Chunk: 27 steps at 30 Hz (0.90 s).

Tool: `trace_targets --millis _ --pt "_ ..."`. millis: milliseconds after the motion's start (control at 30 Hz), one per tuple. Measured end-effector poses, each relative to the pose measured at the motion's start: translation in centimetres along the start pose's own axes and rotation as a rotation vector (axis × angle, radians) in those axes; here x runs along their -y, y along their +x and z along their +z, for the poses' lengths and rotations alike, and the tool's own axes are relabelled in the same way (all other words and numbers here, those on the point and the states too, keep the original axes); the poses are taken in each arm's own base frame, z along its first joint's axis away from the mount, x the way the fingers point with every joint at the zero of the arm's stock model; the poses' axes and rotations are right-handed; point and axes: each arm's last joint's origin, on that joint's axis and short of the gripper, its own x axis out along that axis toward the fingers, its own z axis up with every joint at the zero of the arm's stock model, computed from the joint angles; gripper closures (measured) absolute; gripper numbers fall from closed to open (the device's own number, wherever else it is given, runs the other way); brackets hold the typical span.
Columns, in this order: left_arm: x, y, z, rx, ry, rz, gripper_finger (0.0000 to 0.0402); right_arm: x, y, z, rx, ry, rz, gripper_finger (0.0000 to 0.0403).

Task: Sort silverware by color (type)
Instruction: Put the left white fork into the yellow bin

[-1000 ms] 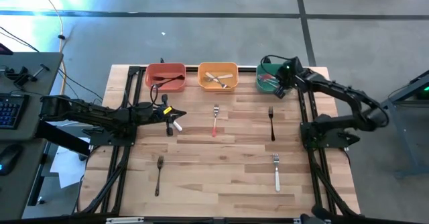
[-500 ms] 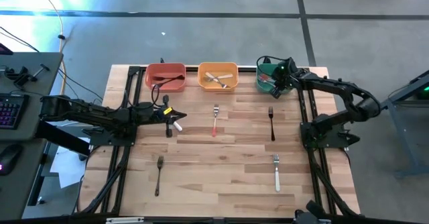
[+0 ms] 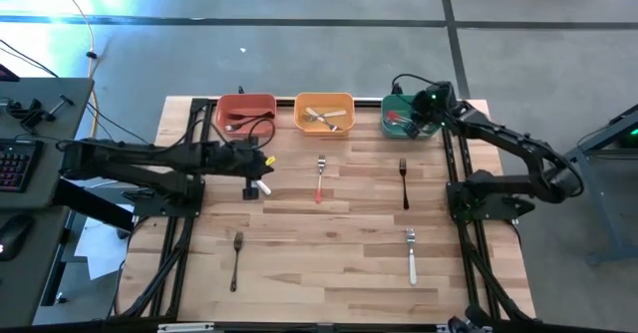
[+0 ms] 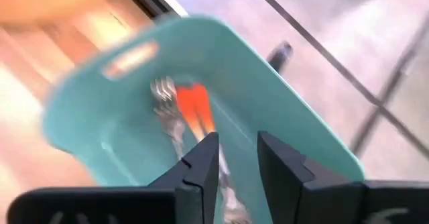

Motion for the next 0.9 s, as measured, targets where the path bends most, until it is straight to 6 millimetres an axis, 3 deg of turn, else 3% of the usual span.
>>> trace_targets --millis 133,300,433,533,900 --pt "-0.1 -0.2 0.4 -0.132 0.014 -0.030 0.0400 -0.2 -0.7 0.6 0.098 0.068 0.115 0.0330" --pt "0.3 1.2 -0.6 -0.305 0.101 -0.066 0.0384 -0.6 -0.7 1.3 0.205 0.101 0.263 0.0355" --pt "0.7 2.8 -1.7 -0.451 0.166 -0.113 0.0359 -2.2 -0.8 1.5 0.324 0.047 0.461 0.0392" --pt "1.0 3.9 -2.5 -0.544 0.216 -0.122 0.0337 -3.7 -0.9 1.7 0.405 -0.011 0.573 0.0398" --pt "-0.1 6.5 -4.4 -0.735 0.354 -0.089 0.0276 -7.6 -1.6 1.8 0.466 -0.159 0.709 0.0402"
